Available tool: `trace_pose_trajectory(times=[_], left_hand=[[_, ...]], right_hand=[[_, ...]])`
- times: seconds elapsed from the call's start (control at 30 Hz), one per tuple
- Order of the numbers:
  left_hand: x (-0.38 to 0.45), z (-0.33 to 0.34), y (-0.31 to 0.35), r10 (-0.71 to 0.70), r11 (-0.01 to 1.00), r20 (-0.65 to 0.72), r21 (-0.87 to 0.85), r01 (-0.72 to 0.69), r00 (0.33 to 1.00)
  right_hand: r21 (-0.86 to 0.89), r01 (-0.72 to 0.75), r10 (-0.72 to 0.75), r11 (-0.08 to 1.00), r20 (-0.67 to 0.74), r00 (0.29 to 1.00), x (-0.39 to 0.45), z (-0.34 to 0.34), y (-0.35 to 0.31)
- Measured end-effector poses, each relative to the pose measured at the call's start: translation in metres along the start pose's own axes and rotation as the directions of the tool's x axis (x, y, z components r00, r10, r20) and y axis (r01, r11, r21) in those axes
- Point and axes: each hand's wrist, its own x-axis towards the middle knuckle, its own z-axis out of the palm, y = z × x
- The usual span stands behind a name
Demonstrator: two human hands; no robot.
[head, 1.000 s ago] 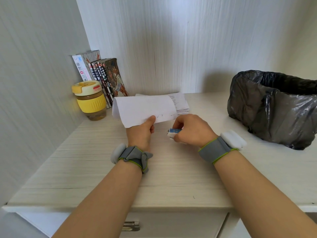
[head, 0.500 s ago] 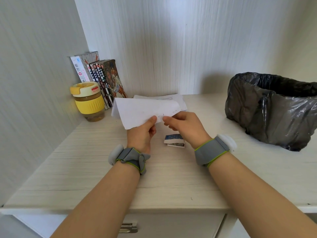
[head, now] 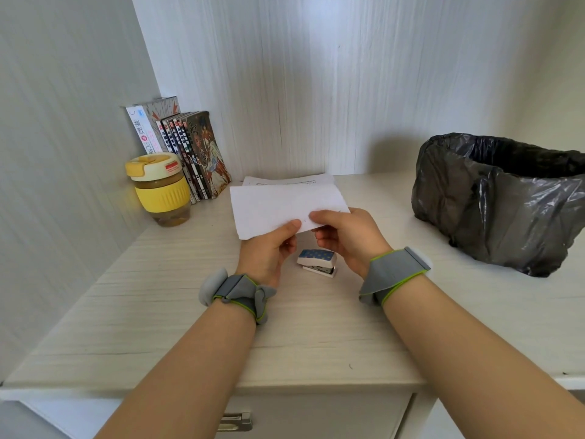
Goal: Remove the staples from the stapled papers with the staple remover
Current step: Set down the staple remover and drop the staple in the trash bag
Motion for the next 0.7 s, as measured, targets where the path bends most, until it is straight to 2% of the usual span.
trace_pose_trajectory(times=[0.13, 0.27, 0.43, 0.6, 0.7], left_hand=[[-0.0006, -0.0001, -0.0001, -0.017, 1.0, 0.006, 0.014, 0.017, 1.0], [-0.0001, -0.0001, 0.0002, -0.017, 1.0, -0.002, -0.016, 0.017, 1.0], [0.0006, -0.0011, 0.0008, 0.007, 0.999, -0.004, -0.033, -0.007, 1.0], [0.0015, -0.0014, 0.0026, 0.029, 0.992, -0.035, -0.121, -0.033, 0.999], [0.001, -0.0006, 0.0028, 0.037, 0.99, -0.014, -0.134, -0.038, 0.999]], right_hand=[[-0.14, 0.073, -0.072, 0.987, 0.01, 0.997, -0.0011, 0.0003, -0.0008], [-0.181, 0.127, -0.121, 0.975, 0.043, 0.992, -0.0022, 0.0033, -0.0004], [-0.167, 0.167, -0.154, 0.972, 0.087, 0.984, -0.0037, 0.0048, 0.0], [-0.104, 0.145, -0.116, 0.984, 0.241, 0.963, -0.0038, 0.0001, -0.0029], [-0.141, 0.188, -0.153, 0.972, 0.231, 0.961, -0.0019, -0.0002, -0.0001]])
